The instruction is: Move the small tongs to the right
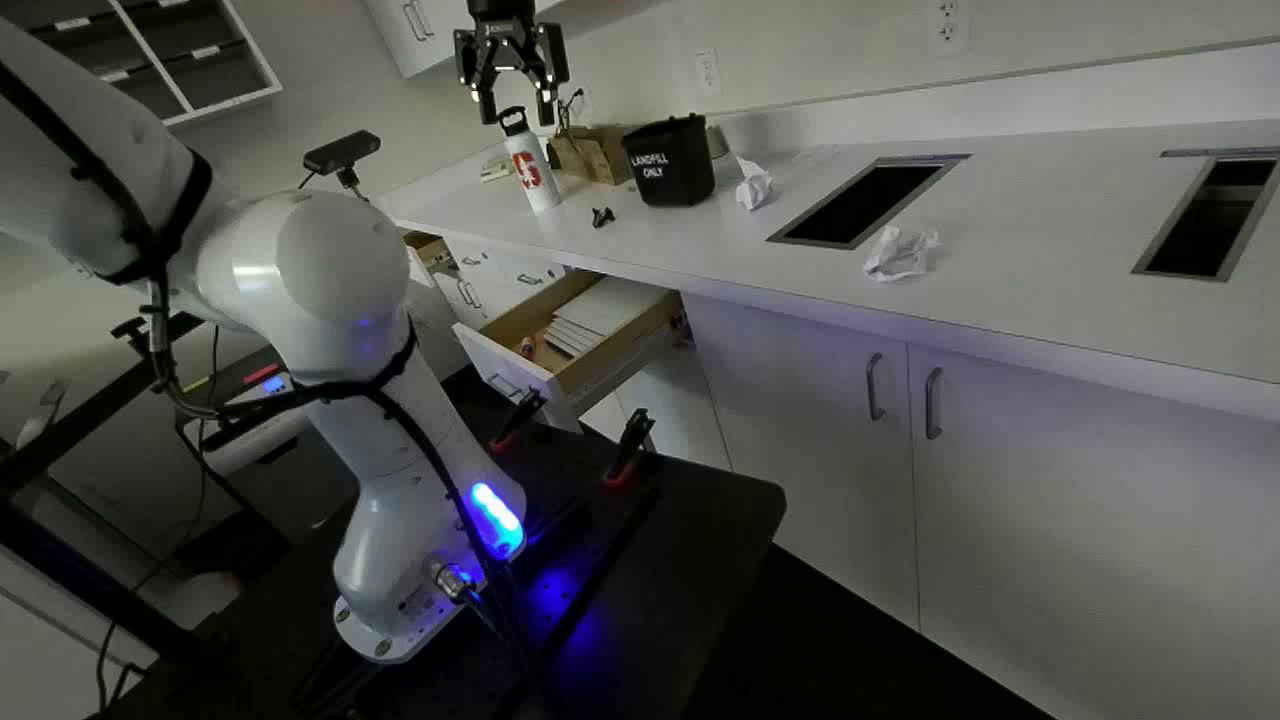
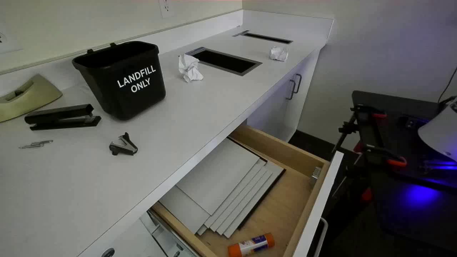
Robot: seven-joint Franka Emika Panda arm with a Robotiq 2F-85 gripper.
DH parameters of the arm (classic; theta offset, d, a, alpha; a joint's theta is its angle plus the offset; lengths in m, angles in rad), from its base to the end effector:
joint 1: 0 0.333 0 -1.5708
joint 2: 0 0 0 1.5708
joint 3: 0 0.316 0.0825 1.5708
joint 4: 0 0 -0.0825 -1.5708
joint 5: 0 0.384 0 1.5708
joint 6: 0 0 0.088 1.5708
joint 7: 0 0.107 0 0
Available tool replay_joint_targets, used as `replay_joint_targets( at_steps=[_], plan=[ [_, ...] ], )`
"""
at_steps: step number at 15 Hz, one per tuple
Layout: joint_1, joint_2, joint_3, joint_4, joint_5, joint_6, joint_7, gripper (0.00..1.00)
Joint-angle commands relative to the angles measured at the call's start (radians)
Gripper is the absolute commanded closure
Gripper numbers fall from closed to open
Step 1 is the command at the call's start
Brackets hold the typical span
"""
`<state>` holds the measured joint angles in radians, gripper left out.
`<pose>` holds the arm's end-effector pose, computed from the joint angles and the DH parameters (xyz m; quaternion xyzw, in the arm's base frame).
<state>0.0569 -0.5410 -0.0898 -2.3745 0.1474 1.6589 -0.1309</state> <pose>0.3689 -0.0009 0.5065 -0.9906 -0.0440 0.0807 0.1018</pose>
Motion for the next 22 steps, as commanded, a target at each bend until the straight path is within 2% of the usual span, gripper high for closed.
replay_joint_targets(
  at_steps=[1,9,14,17,22],
  plan=[
    [-0.019,0.002,0.015,0.002,0.006,-0.003,-0.007,0.0],
    [-0.008,0.029,0.021,0.023,0.025,0.025,-0.008,0.0],
    [0.052,0.172,0.121,0.151,0.062,0.205,0.019,0.0],
    [0.081,0.31,0.197,0.251,0.06,0.349,0.081,0.0],
    [0.11,0.567,0.286,0.409,0.025,0.57,0.299,0.0]
  ],
)
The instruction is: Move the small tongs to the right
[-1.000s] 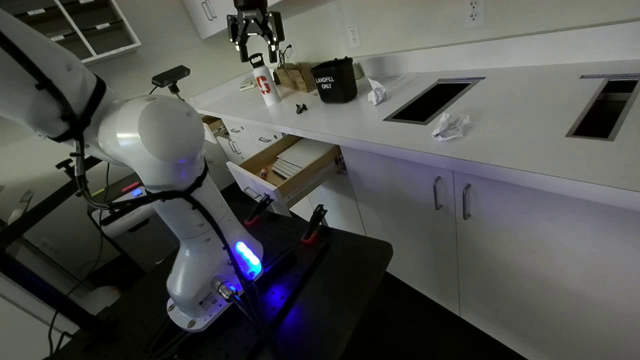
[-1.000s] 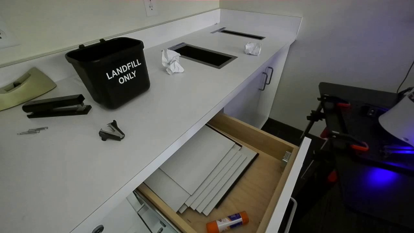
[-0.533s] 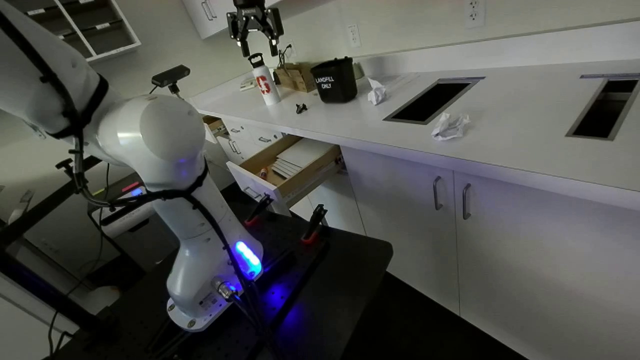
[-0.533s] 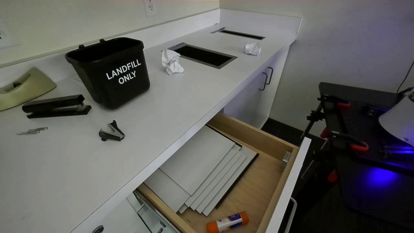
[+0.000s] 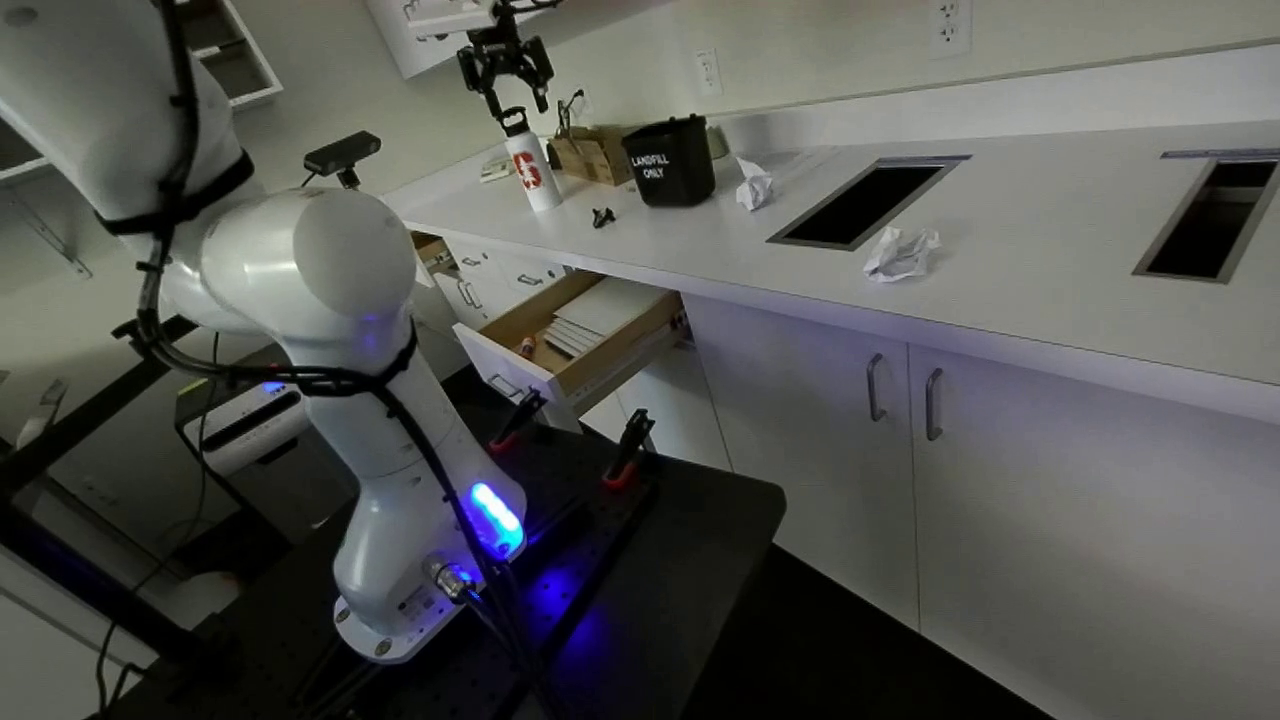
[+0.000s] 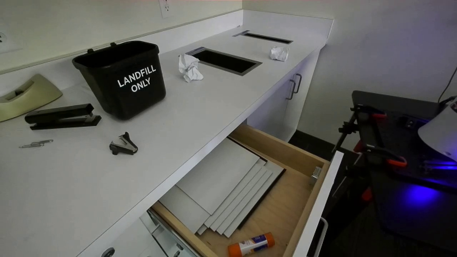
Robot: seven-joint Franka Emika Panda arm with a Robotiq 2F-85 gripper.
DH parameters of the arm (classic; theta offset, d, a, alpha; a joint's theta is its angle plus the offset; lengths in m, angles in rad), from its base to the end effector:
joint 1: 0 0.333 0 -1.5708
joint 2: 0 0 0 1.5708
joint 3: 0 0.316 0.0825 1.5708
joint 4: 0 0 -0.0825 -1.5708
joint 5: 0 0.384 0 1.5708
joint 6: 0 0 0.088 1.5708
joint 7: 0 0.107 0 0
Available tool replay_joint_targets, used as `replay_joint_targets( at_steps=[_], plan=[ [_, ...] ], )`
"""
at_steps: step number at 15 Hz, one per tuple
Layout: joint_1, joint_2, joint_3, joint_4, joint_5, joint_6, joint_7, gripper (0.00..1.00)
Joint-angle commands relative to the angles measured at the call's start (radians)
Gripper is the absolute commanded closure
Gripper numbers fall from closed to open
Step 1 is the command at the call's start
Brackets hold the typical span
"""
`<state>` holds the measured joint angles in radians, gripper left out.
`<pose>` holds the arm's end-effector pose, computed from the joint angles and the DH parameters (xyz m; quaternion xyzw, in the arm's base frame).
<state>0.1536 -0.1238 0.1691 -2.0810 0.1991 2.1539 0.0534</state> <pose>0.5063 0.1808 0.5003 -0.9884 -0.0875 -0.0812 0.0944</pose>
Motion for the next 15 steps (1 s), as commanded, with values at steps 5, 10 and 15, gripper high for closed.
replay_joint_targets(
  at_steps=[5,10,15],
  plan=[
    [0.038,0.213,0.028,0.12,-0.042,0.159,0.17,0.0],
    [0.038,0.212,0.025,0.121,-0.042,0.159,0.168,0.0],
    [0.073,0.32,0.017,0.175,-0.165,0.288,0.374,0.0]
  ],
)
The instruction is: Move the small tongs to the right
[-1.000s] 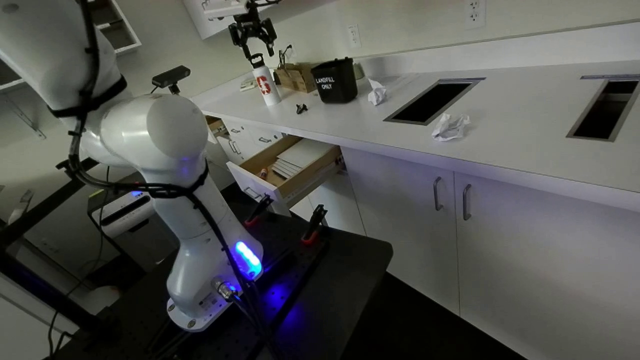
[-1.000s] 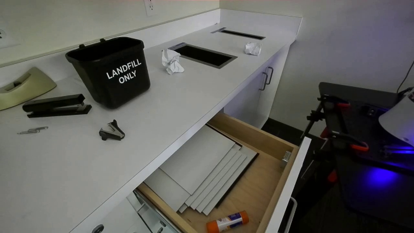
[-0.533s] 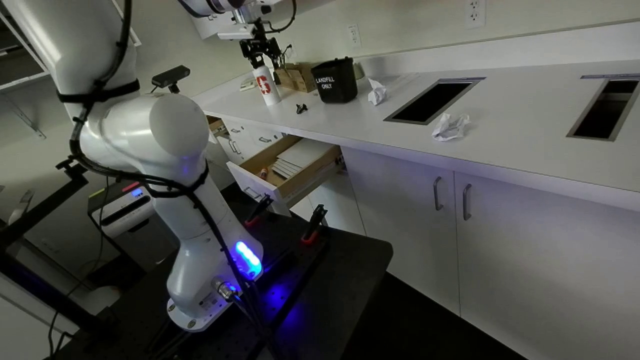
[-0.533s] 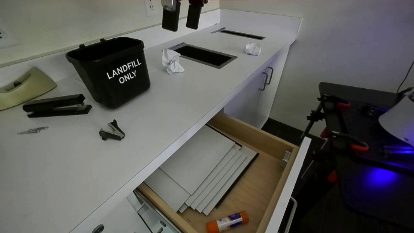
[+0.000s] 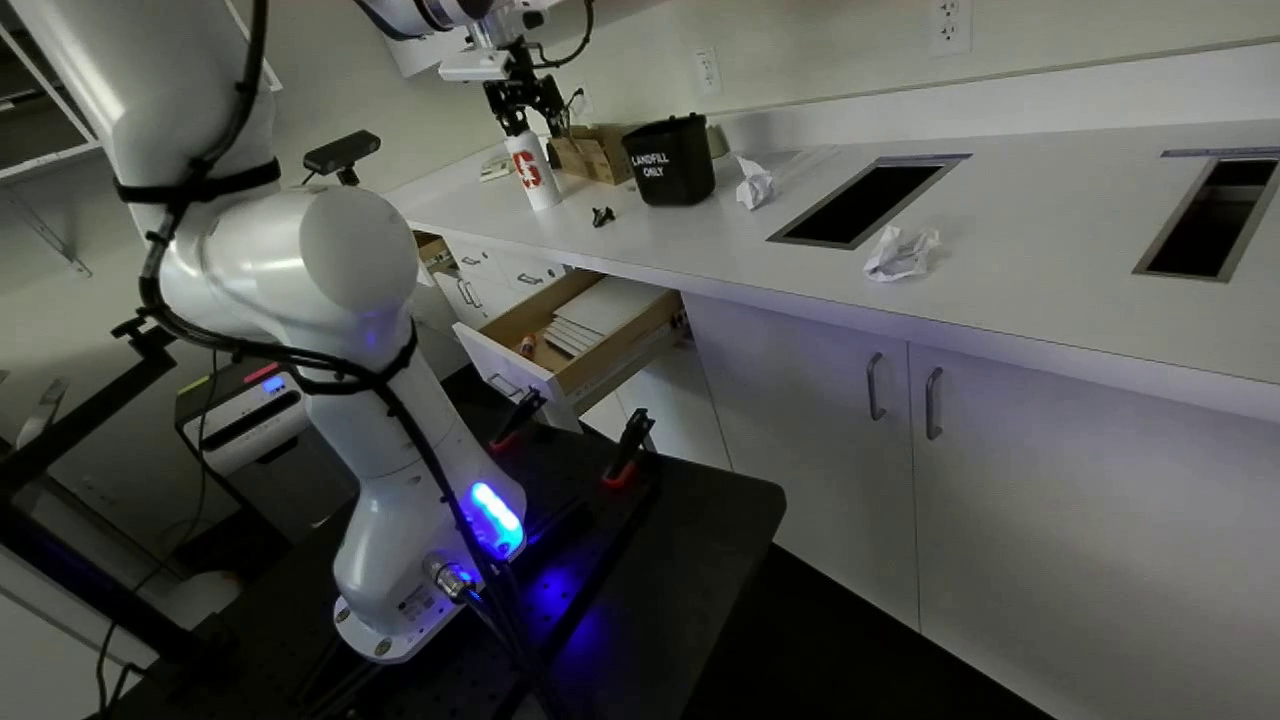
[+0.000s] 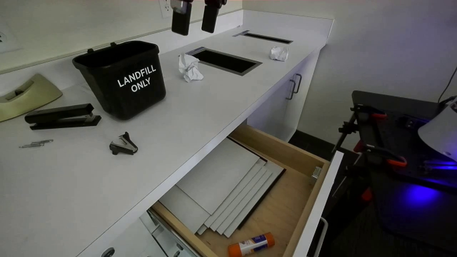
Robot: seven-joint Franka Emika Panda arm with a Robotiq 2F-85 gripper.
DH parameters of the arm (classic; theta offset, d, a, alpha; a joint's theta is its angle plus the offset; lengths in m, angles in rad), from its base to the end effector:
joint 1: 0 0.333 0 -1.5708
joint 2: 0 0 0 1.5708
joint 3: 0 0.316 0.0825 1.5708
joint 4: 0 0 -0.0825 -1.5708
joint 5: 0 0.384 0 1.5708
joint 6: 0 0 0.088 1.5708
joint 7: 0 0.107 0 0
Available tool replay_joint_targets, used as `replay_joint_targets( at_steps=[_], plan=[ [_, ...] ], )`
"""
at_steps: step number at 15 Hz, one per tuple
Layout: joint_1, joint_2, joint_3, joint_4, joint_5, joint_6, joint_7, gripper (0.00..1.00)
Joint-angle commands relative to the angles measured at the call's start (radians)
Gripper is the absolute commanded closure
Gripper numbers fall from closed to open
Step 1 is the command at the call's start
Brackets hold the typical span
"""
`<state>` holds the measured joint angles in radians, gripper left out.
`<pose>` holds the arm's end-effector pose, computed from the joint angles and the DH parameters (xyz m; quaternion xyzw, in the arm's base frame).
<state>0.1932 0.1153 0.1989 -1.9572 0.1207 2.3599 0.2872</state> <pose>0.5636 0.2311 0.4489 -0.9878 -0.0133 -0.1157 0.1038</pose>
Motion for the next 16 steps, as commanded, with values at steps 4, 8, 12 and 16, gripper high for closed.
replay_joint_targets(
  at_steps=[4,8,12,16],
  plan=[
    [0.117,0.214,-0.078,0.127,-0.312,0.175,0.404,0.0],
    [0.193,0.334,-0.132,0.23,-0.391,0.151,0.511,0.0],
    [0.231,0.442,-0.158,0.323,-0.38,0.154,0.506,0.0],
    [0.26,0.532,-0.187,0.411,-0.376,0.148,0.503,0.0]
  ],
)
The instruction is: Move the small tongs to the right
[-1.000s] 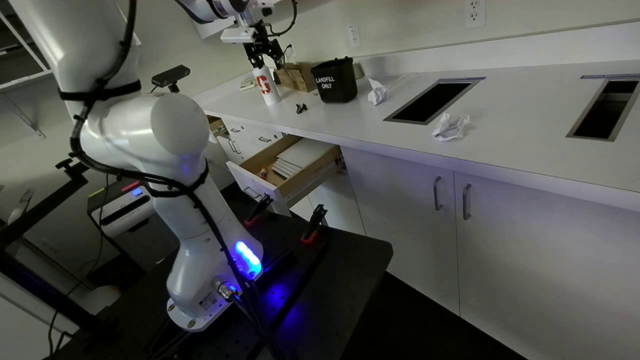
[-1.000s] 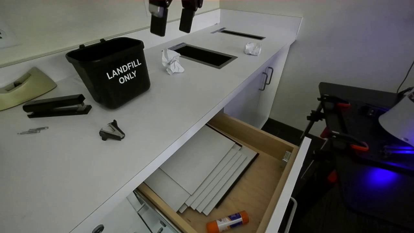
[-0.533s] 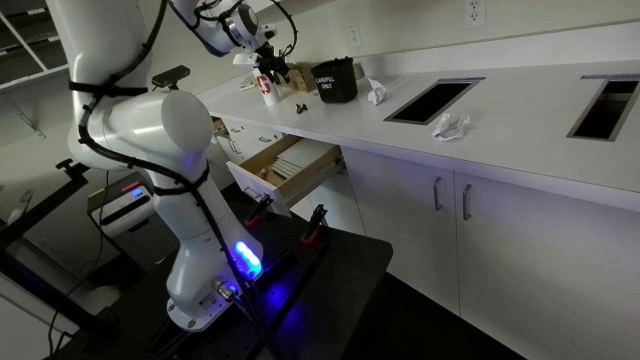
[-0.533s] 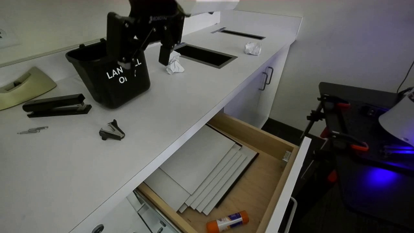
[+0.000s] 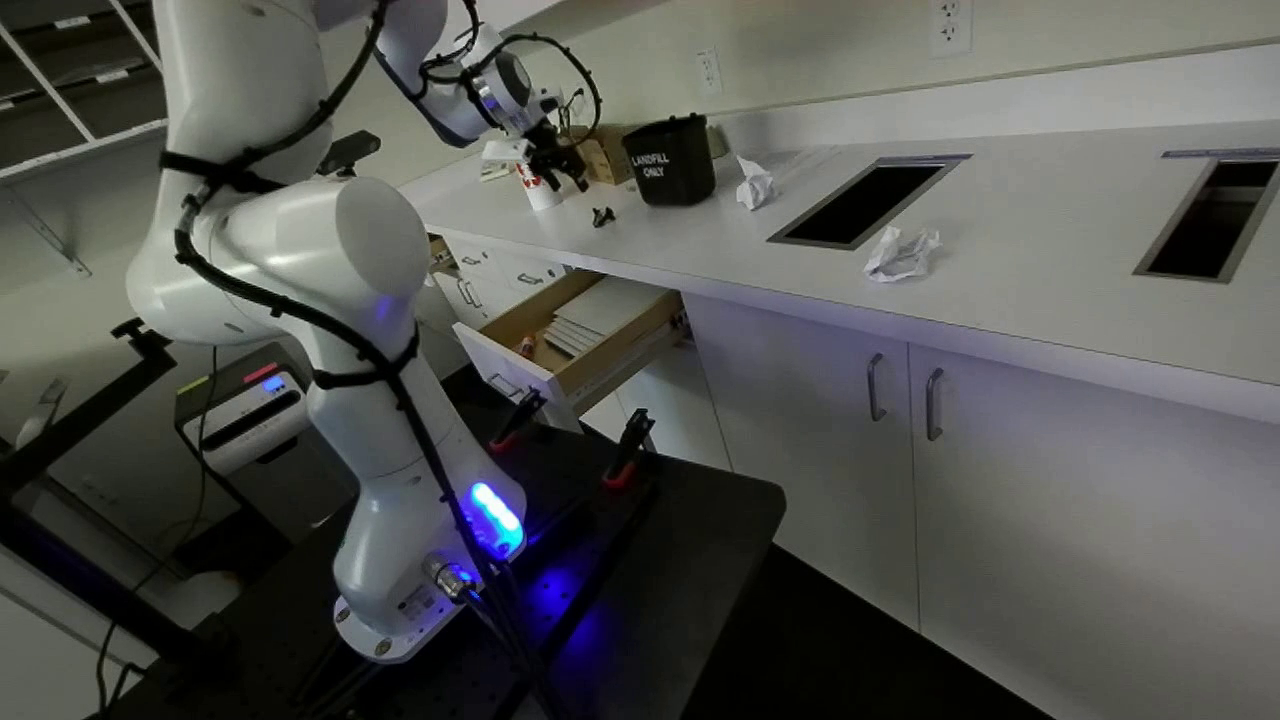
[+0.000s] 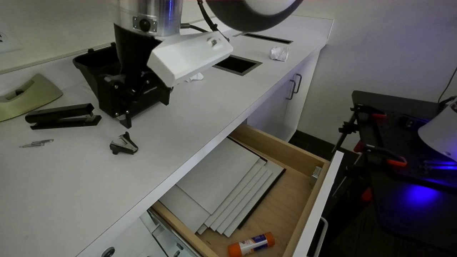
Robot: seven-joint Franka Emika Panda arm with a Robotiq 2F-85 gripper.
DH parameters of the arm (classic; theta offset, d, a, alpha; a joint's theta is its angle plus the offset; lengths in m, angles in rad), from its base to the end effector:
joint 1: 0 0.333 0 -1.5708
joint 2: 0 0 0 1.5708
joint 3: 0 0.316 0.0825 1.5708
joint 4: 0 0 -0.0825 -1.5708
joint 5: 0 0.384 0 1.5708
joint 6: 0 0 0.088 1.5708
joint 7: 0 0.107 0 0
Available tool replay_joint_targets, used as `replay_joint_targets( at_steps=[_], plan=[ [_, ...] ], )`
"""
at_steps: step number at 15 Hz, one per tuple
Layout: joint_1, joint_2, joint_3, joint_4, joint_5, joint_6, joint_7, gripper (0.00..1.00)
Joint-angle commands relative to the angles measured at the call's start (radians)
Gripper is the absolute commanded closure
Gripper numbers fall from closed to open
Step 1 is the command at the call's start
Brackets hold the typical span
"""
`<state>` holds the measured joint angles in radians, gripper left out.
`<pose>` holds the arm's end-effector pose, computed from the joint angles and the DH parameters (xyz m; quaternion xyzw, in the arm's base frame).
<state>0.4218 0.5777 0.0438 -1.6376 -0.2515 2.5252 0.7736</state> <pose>0.6394 0.3189 0.3130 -0.9828 0.0670 -0.1698 0.0274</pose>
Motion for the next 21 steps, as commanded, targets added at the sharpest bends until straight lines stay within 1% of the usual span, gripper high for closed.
replay_joint_targets(
  at_steps=[1,6,12,21],
  plan=[
    [0.039,0.091,-0.04,0.114,-0.005,-0.018,0.016,0.0],
    [0.062,0.188,-0.069,0.219,0.001,-0.016,0.008,0.0],
    [0.066,0.292,-0.086,0.329,0.013,-0.023,-0.007,0.0],
    [0.07,0.404,-0.097,0.456,0.021,-0.028,-0.018,0.0]
  ],
)
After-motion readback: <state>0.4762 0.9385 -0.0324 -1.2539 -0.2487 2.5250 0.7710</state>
